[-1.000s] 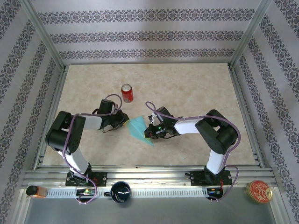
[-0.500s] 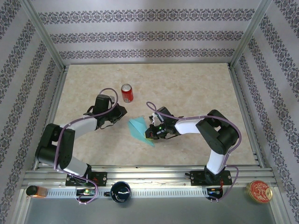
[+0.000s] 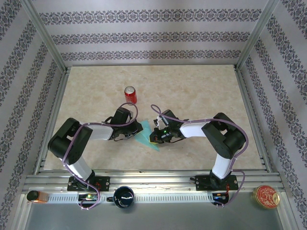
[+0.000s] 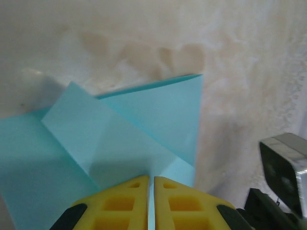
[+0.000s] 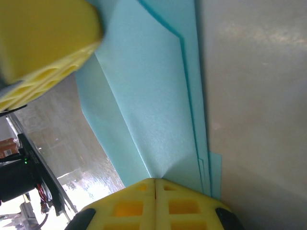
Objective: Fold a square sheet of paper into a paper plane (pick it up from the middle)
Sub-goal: Fourth fold the wing at the center of the table.
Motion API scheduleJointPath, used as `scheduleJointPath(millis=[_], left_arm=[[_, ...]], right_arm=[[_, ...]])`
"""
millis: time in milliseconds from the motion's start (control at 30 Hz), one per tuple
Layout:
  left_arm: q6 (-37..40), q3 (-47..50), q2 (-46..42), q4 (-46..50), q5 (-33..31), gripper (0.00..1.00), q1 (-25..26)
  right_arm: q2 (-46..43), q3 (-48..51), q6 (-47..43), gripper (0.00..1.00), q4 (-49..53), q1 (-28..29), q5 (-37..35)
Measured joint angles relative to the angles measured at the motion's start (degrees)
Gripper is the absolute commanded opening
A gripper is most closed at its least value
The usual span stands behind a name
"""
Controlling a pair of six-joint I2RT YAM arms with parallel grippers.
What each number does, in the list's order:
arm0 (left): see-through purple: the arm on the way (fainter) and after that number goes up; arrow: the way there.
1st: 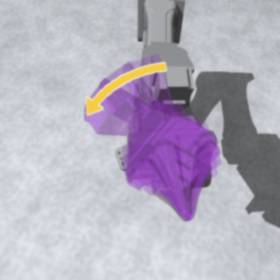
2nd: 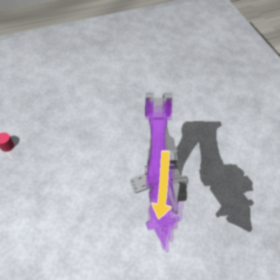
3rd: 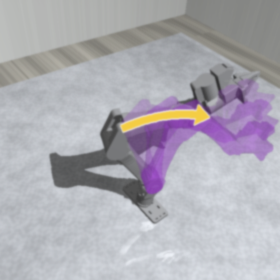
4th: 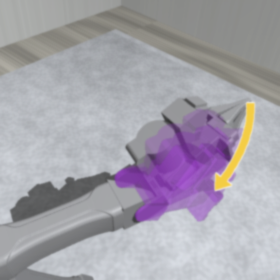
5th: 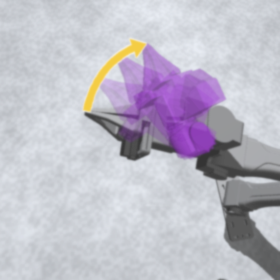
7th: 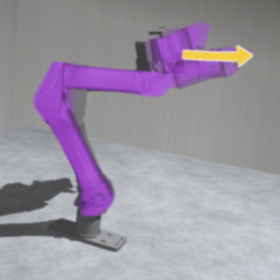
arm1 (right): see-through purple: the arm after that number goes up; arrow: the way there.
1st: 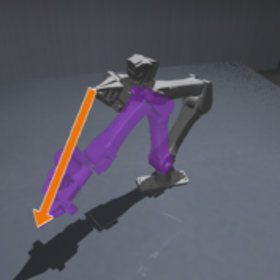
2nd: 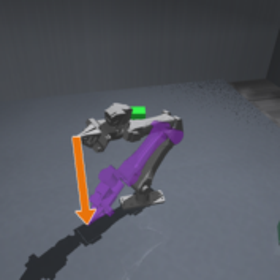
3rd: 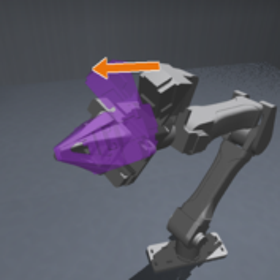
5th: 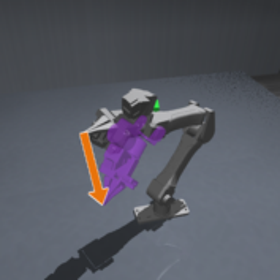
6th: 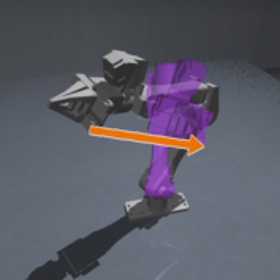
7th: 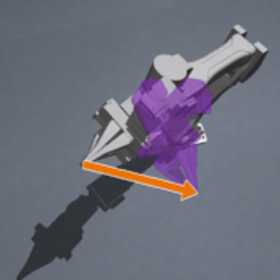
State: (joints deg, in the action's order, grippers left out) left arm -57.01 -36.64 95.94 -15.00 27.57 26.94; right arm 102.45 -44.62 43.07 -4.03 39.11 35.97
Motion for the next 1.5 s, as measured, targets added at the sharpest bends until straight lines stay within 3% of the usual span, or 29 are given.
scheduleJointPath(millis=[567, 933, 1500], left_arm=[[0.2, 1.9, 1.1, -5.1, 0.4, 0.07, 0.0], [0.7, 1.9, 1.0, -5.1, 0.4, 0.06, 0.0], [0.7, 1.9, 1.0, -5.0, 0.4, 0.04, 0.0]], right_arm=[[-1.1, -5.2, 3.3, 0.01, 4.7, 2.0, -0.8], [6.4, -9.9, 5.0, 0.01, 3.1, 2.3, -2.0], [-7.0, 8.5, 5.2, 0.05, -3.1, 2.3, -2.0]])
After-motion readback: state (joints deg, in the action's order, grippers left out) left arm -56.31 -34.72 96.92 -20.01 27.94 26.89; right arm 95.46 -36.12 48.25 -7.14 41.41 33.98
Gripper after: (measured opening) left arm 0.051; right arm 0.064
